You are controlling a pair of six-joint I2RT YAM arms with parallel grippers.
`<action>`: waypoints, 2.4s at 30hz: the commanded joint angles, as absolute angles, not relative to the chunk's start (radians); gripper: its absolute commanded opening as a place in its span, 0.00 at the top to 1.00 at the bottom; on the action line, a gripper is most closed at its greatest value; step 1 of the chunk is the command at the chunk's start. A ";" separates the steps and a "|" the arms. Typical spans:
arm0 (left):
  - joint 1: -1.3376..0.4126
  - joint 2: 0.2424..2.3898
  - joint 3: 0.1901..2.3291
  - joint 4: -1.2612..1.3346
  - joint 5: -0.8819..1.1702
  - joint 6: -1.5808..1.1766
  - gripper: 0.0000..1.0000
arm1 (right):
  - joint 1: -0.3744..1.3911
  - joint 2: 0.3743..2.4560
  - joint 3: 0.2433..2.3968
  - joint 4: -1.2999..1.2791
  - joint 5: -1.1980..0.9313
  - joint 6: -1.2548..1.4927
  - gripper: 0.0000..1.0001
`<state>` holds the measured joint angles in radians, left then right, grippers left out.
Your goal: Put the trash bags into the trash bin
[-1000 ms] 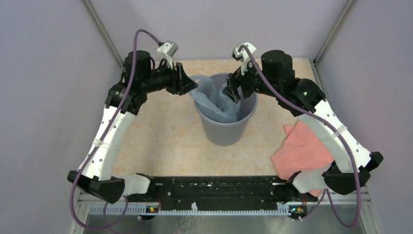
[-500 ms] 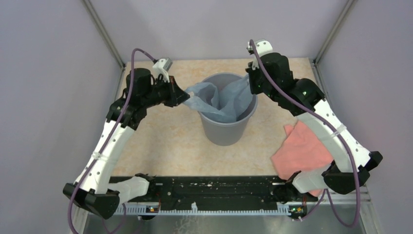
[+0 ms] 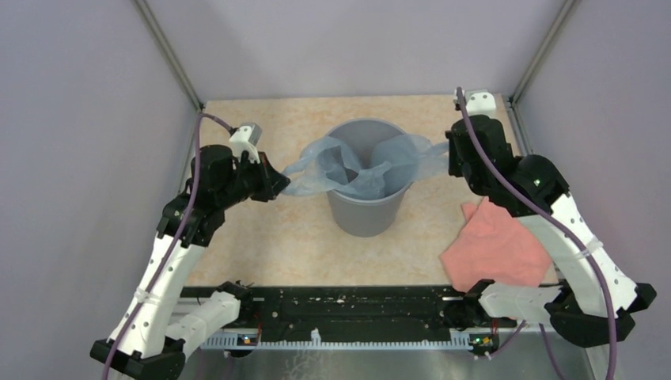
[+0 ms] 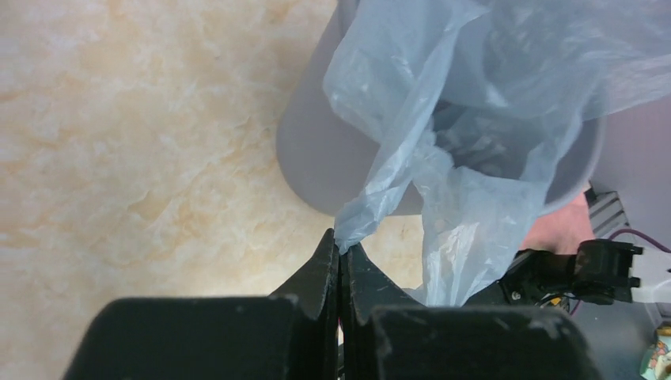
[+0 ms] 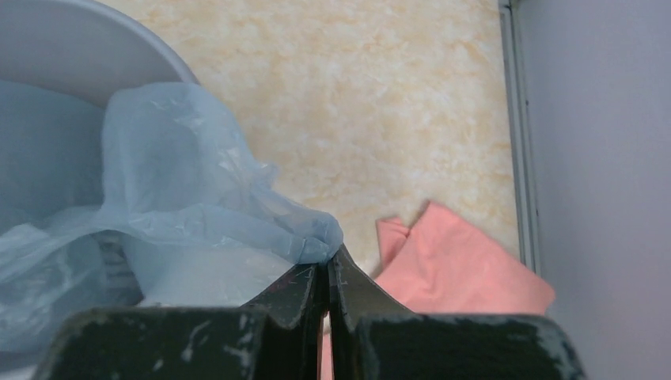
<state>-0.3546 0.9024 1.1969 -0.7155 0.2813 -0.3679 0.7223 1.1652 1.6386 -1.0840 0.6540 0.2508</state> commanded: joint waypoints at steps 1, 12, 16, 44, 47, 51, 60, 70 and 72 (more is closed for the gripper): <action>-0.357 0.861 1.151 -0.767 0.187 -0.367 1.00 | 0.646 1.093 1.577 -1.149 0.697 0.303 1.00; -0.356 0.851 0.965 -0.727 0.170 -0.403 1.00 | 0.527 1.028 1.279 -1.051 0.604 0.314 1.00; -0.356 0.873 0.935 -0.698 0.172 -0.404 1.00 | 0.507 1.019 1.239 -1.003 0.551 0.306 0.99; -0.354 1.138 0.931 -0.567 0.172 -0.385 1.00 | 0.409 1.020 1.117 -0.901 0.513 0.305 0.96; -0.351 1.157 0.953 -0.569 0.164 -0.378 1.00 | 0.404 1.062 1.146 -0.886 0.512 0.309 0.96; -0.349 1.168 0.991 -0.552 0.194 -0.391 1.00 | 0.405 1.074 1.175 -0.867 0.408 0.309 0.71; -0.347 1.164 1.063 -0.514 0.189 -0.381 1.00 | 0.425 0.957 1.245 -0.816 0.356 0.240 0.27; -0.347 1.180 1.076 -0.517 0.176 -0.371 1.00 | 0.729 1.024 1.370 -0.674 0.256 0.062 0.29; -0.347 1.177 1.075 -0.519 0.176 -0.370 1.00 | 0.757 1.059 1.397 -0.660 0.201 0.025 0.33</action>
<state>-0.3523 1.1770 1.0382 -0.5514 0.1883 -0.3897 0.6964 1.0111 1.3251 -0.7490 0.2871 0.1249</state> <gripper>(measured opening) 0.008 0.695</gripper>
